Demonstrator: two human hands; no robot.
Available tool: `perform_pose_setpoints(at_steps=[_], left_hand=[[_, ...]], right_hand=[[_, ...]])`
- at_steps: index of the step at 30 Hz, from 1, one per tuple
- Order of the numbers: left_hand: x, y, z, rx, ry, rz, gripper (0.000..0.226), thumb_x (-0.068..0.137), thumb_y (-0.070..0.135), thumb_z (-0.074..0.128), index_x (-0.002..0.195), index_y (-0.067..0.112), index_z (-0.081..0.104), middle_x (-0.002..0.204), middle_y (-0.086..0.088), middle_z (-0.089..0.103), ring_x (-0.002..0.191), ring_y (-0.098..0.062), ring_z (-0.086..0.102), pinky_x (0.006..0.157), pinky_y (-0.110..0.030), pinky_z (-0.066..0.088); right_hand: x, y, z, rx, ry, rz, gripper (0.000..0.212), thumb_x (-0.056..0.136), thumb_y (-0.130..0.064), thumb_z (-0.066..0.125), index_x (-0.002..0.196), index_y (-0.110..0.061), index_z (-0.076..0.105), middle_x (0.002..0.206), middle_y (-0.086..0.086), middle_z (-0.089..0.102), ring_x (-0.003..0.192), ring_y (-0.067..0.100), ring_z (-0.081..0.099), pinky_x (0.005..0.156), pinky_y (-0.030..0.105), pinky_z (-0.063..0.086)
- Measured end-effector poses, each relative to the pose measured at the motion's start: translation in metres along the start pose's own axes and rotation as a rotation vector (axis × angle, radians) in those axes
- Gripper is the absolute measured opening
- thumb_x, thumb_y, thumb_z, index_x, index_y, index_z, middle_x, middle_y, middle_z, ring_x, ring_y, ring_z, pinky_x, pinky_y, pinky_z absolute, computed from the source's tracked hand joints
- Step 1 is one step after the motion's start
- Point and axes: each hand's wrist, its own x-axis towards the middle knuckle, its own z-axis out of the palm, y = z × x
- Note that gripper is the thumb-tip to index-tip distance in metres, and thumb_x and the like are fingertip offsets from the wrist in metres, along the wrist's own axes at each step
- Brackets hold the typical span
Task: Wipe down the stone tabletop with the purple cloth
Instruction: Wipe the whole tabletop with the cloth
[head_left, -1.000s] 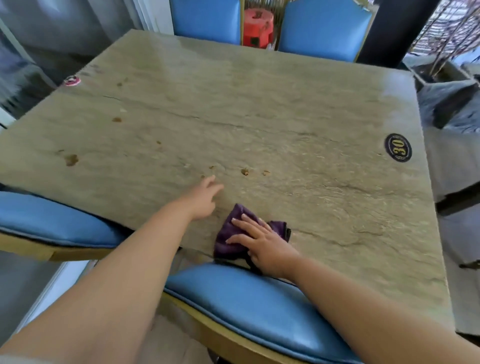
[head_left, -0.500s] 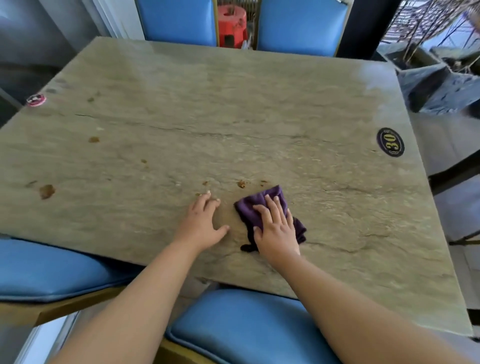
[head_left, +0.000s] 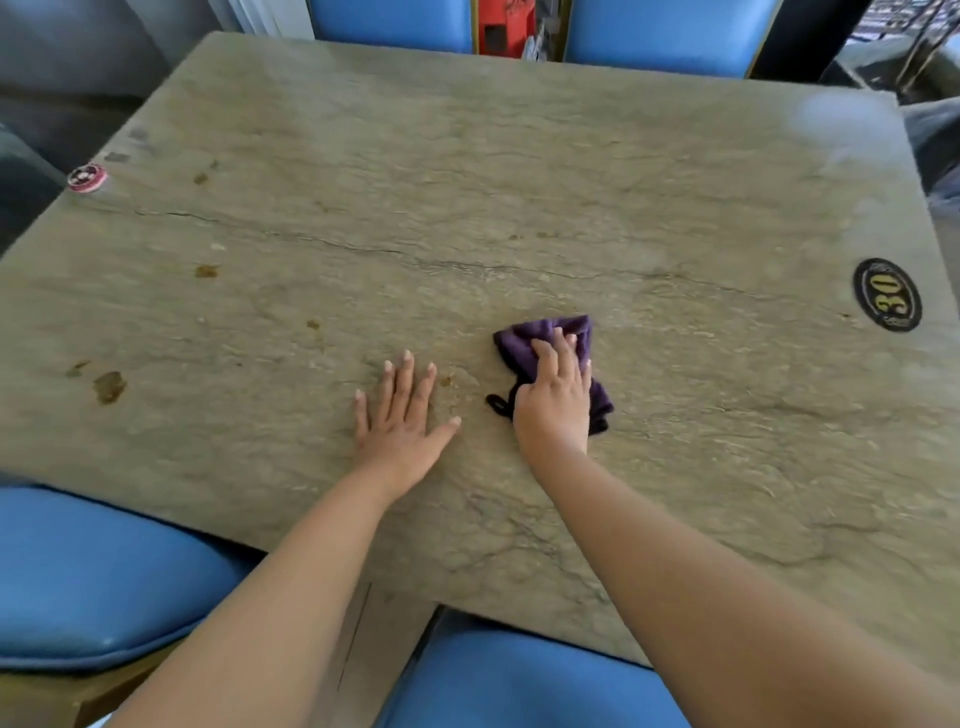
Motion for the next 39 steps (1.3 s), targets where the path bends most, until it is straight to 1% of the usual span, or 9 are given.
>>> perform_pose_setpoints(at_steps=[4, 7, 12, 16, 25, 31, 35, 37, 39], left_hand=[[0.001, -0.011, -0.011, -0.114, 0.070, 0.084, 0.058, 0.101, 0.035, 0.031, 0.152, 0.037, 0.002, 0.160, 0.014, -0.014, 0.147, -0.007, -0.014, 0.119, -0.038, -0.007], [0.001, -0.038, -0.028, -0.171, 0.091, 0.140, 0.056, 0.102, 0.029, 0.031, 0.151, 0.038, 0.006, 0.161, 0.015, -0.001, 0.149, -0.009, -0.003, 0.119, -0.034, -0.001], [0.012, -0.072, -0.034, 0.085, -0.118, 0.040, 0.066, 0.092, 0.067, 0.012, 0.143, 0.045, -0.024, 0.149, 0.012, -0.042, 0.139, -0.019, -0.037, 0.110, -0.059, -0.019], [0.017, -0.075, -0.036, -0.020, -0.174, 0.074, 0.066, 0.089, 0.071, 0.006, 0.145, 0.047, -0.019, 0.148, 0.015, -0.042, 0.137, -0.016, -0.039, 0.109, -0.059, -0.022], [0.015, -0.077, -0.048, -0.108, -0.269, 0.113, 0.079, 0.080, 0.081, 0.002, 0.149, 0.044, -0.009, 0.156, 0.011, -0.029, 0.143, -0.021, -0.029, 0.109, -0.064, -0.016], [0.014, -0.085, -0.051, -0.148, -0.301, 0.156, 0.099, 0.062, 0.092, -0.001, 0.149, 0.046, -0.003, 0.160, 0.010, -0.017, 0.147, -0.025, -0.019, 0.107, -0.068, -0.012], [0.011, -0.084, -0.051, -0.144, -0.290, 0.163, 0.096, 0.066, 0.091, 0.002, 0.150, 0.044, -0.003, 0.160, 0.008, -0.017, 0.146, -0.025, -0.021, 0.108, -0.068, -0.012], [0.010, -0.083, -0.053, -0.136, -0.278, 0.171, 0.086, 0.077, 0.085, 0.006, 0.150, 0.042, -0.005, 0.159, 0.007, -0.023, 0.145, -0.025, -0.025, 0.108, -0.067, -0.014], [0.008, -0.083, -0.052, -0.116, -0.263, 0.181, 0.083, 0.080, 0.082, 0.006, 0.150, 0.041, -0.009, 0.156, 0.007, -0.030, 0.142, -0.024, -0.031, 0.108, -0.066, -0.017]], right_hand=[[-0.032, -0.017, -0.001, 0.245, -0.281, -0.252, 0.051, 0.082, 0.002, 0.046, 0.127, -0.018, 0.058, 0.146, -0.001, 0.044, 0.142, 0.011, 0.027, 0.116, 0.019, 0.010], [-0.019, 0.006, -0.021, 0.233, -0.200, -0.161, 0.050, 0.082, 0.003, 0.045, 0.126, -0.019, 0.059, 0.146, -0.002, 0.044, 0.141, 0.012, 0.029, 0.116, 0.022, 0.017], [0.005, 0.009, -0.020, 0.072, -0.014, 0.108, 0.055, 0.084, 0.000, 0.044, 0.137, -0.016, 0.047, 0.156, 0.003, 0.026, 0.147, 0.017, 0.010, 0.120, 0.032, -0.001], [-0.007, -0.017, 0.000, 0.149, -0.064, 0.071, 0.055, 0.082, 0.005, 0.044, 0.131, -0.018, 0.056, 0.153, -0.003, 0.033, 0.146, 0.010, 0.013, 0.118, 0.027, -0.005], [-0.094, -0.093, 0.021, 0.515, -0.386, 0.249, 0.058, 0.074, 0.023, 0.035, 0.105, -0.008, 0.074, 0.135, -0.004, 0.056, 0.130, -0.006, 0.034, 0.120, 0.026, 0.012], [-0.135, -0.118, 0.009, 0.343, -0.767, 0.338, 0.062, 0.073, 0.016, 0.038, 0.096, -0.025, 0.077, 0.119, -0.009, 0.066, 0.110, 0.006, 0.058, 0.093, 0.019, 0.048], [-0.133, -0.103, -0.018, 0.483, -0.390, 0.474, 0.059, 0.075, 0.010, 0.041, 0.090, -0.035, 0.077, 0.109, 0.006, 0.070, 0.082, 0.019, 0.063, 0.075, 0.026, 0.055], [-0.123, -0.082, -0.026, 0.456, -0.047, 0.498, 0.060, 0.080, 0.006, 0.041, 0.109, -0.038, 0.070, 0.131, 0.005, 0.058, 0.103, 0.023, 0.061, 0.090, 0.033, 0.053], [-0.113, -0.063, -0.024, 0.126, 0.017, 0.548, 0.065, 0.086, 0.003, 0.040, 0.138, -0.035, 0.046, 0.155, 0.001, 0.029, 0.137, 0.026, 0.033, 0.111, 0.042, 0.033]])
